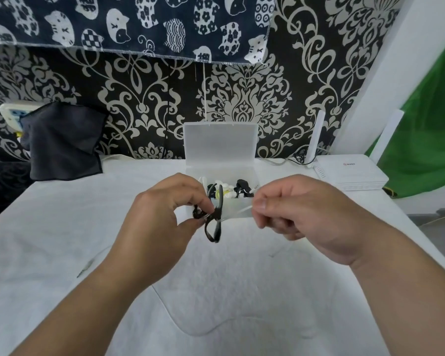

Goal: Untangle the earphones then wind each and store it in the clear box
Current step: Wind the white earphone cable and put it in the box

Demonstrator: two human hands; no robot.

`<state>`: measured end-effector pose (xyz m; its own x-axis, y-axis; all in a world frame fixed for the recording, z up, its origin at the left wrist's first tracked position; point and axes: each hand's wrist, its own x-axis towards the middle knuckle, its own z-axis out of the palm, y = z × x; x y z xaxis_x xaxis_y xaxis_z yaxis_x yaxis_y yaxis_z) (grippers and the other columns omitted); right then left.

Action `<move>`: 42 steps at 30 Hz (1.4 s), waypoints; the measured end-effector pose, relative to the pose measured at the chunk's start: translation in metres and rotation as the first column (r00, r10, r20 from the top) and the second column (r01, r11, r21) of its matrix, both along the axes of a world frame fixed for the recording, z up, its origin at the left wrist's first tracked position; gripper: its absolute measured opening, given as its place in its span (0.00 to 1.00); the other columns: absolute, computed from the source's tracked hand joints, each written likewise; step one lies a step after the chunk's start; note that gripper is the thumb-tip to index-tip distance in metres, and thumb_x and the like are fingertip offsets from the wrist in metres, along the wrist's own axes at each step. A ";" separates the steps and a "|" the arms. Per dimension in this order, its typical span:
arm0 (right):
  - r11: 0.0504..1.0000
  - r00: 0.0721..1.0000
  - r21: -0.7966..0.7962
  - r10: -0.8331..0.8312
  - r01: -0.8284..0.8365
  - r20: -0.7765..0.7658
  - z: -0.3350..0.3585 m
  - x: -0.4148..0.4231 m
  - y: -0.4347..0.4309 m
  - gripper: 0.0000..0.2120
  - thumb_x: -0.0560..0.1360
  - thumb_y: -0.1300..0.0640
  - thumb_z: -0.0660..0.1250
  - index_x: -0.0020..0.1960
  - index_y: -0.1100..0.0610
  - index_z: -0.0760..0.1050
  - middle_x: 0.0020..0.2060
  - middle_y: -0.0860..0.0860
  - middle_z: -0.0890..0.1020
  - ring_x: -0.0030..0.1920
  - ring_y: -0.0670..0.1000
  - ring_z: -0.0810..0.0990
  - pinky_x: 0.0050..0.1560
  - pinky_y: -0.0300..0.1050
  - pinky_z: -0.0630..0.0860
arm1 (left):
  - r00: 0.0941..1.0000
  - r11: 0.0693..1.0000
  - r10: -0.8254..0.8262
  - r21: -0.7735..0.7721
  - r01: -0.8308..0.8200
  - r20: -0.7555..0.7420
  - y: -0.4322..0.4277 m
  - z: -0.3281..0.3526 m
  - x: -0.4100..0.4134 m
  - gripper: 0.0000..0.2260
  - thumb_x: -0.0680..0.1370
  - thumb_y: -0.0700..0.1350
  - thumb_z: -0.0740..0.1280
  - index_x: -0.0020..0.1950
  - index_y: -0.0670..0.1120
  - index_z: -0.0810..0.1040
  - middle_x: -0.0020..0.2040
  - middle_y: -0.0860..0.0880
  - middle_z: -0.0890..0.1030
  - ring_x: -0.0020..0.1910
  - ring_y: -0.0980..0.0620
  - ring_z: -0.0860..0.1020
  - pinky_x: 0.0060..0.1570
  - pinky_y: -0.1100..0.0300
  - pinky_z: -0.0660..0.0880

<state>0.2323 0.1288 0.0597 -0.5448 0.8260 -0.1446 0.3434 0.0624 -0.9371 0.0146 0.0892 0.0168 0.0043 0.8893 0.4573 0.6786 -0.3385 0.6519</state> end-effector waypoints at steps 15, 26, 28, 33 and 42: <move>0.907 0.936 0.257 -0.351 0.334 0.023 -0.023 -0.008 0.011 0.16 0.79 0.57 0.66 0.33 0.53 0.79 0.20 0.42 0.66 0.24 0.43 0.63 0.31 0.39 0.62 | 0.925 0.951 -0.257 -0.095 0.293 0.279 -0.010 -0.001 0.026 0.15 0.67 0.30 0.77 0.39 0.52 0.85 0.44 0.55 0.82 0.48 0.50 0.82 0.52 0.64 0.77; 0.985 0.983 -0.168 0.060 -0.031 0.171 -0.042 -0.025 -0.002 0.17 0.83 0.55 0.59 0.39 0.55 0.79 0.25 0.45 0.69 0.29 0.47 0.64 0.32 0.41 0.60 | 0.857 0.998 -0.045 -0.010 0.058 0.513 0.004 -0.006 0.010 0.16 0.65 0.27 0.77 0.38 0.49 0.84 0.43 0.50 0.82 0.45 0.49 0.83 0.53 0.61 0.79; 0.979 0.988 -0.190 0.095 -0.070 0.122 -0.039 -0.024 -0.003 0.17 0.83 0.55 0.59 0.39 0.54 0.79 0.26 0.45 0.68 0.29 0.47 0.63 0.31 0.40 0.59 | 0.910 1.000 0.029 -0.020 -0.023 0.414 0.004 -0.007 0.006 0.15 0.66 0.30 0.78 0.40 0.50 0.83 0.43 0.54 0.82 0.45 0.50 0.83 0.53 0.62 0.79; 0.984 0.993 -0.149 0.105 -0.095 0.063 -0.033 -0.023 -0.003 0.16 0.83 0.56 0.60 0.39 0.55 0.80 0.26 0.46 0.66 0.29 0.47 0.61 0.32 0.42 0.57 | 0.976 0.995 0.102 -0.020 -0.101 0.194 0.003 -0.008 0.004 0.16 0.67 0.32 0.78 0.41 0.53 0.82 0.44 0.59 0.80 0.45 0.55 0.81 0.51 0.63 0.79; 0.996 0.989 0.003 -0.089 0.090 -0.118 -0.020 -0.017 0.002 0.10 0.72 0.56 0.66 0.34 0.56 0.81 0.23 0.47 0.66 0.26 0.47 0.61 0.29 0.39 0.57 | 0.992 0.994 -0.105 -0.045 0.102 -0.068 -0.004 -0.005 0.012 0.15 0.67 0.32 0.78 0.40 0.52 0.83 0.43 0.59 0.80 0.44 0.58 0.80 0.42 0.75 0.69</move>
